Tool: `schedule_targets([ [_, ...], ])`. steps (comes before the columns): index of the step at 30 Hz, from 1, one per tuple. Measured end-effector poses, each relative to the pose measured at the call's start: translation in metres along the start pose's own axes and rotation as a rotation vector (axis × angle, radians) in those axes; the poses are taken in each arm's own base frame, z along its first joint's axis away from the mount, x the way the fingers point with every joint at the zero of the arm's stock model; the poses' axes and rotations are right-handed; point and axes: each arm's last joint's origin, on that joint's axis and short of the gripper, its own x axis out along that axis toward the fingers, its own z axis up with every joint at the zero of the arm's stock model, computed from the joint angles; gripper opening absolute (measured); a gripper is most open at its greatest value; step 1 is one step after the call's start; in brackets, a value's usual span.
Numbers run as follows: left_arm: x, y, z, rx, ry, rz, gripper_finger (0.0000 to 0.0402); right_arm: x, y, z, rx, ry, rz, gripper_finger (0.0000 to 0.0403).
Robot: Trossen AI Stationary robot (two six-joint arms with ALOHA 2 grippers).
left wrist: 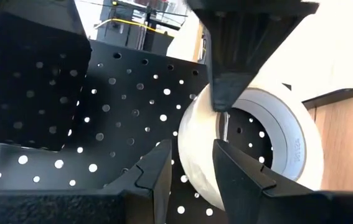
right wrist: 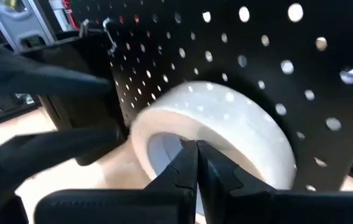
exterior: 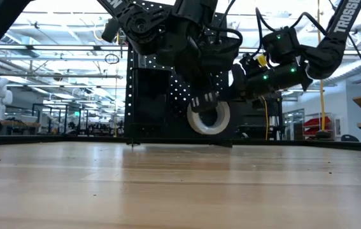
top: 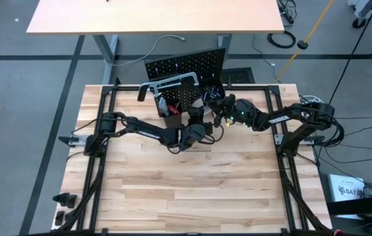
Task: Hang tools onto peg board
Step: Hang the white tape on the peg board, then adjust the peg board
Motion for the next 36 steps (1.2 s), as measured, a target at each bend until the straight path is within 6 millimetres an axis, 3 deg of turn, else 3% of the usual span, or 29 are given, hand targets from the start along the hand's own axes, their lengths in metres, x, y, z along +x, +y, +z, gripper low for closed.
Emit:
schedule_targets([
  [12,-0.008,-0.002,0.003,-0.003,0.002,0.010,0.0121,0.006,0.002,0.006,-0.009,0.014,-0.006,0.0000],
  [28,-0.077,-0.013,0.029,-0.046,-0.059,0.050,0.0121,0.006,0.012,0.004,-0.064,0.024,0.021,0.0000],
  [36,-0.118,0.004,0.038,-0.124,-0.079,0.078,0.0121,0.004,0.022,0.001,-0.077,0.037,0.060,0.0000],
])
